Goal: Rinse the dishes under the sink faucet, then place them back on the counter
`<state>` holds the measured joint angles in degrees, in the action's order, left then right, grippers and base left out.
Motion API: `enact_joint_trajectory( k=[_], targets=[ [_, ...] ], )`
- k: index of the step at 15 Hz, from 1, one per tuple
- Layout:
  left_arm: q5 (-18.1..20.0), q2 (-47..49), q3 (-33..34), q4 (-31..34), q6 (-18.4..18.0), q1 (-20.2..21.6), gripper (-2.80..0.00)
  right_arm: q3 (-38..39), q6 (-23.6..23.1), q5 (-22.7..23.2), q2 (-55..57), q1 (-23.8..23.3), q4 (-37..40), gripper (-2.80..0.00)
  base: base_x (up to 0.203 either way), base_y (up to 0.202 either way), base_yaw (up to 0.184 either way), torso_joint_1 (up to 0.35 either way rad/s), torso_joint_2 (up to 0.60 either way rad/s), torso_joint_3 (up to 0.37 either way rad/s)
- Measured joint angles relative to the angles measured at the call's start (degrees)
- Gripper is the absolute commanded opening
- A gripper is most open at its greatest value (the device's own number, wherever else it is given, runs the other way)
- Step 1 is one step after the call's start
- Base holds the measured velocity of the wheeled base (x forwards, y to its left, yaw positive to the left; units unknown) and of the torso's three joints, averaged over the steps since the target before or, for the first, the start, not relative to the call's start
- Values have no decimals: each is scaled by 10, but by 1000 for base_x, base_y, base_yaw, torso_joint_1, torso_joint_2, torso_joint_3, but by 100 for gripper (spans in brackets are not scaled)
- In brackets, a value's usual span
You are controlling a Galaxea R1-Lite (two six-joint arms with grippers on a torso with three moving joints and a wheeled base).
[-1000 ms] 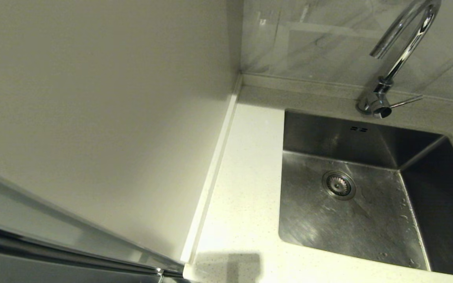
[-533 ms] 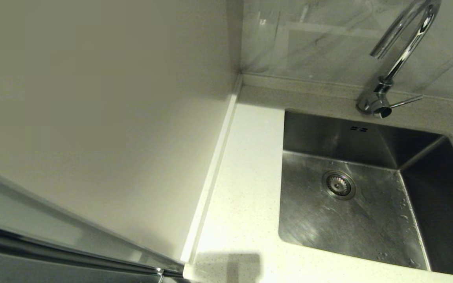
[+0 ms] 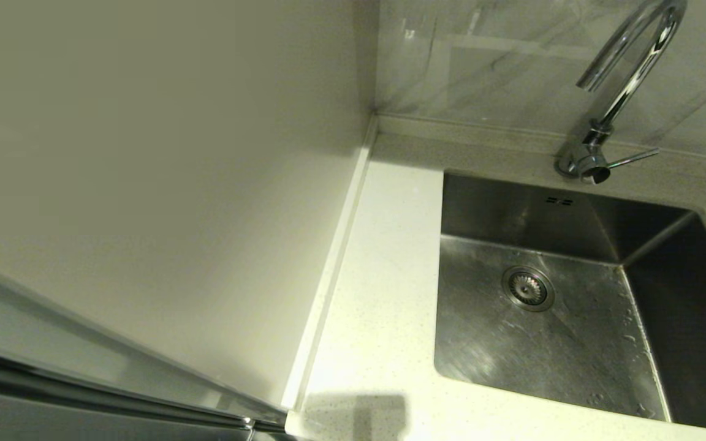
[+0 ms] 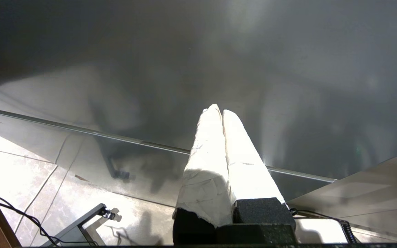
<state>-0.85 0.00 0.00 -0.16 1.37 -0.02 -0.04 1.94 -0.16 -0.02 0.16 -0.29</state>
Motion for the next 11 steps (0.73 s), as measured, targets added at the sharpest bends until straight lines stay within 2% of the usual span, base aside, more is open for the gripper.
enact_joint_trajectory(
  k=[11],
  targets=[
    [0,0,0,0,0,0,-280,0,4,-10,0,0,0,-280,0,0,0,0,0,0]
  ],
)
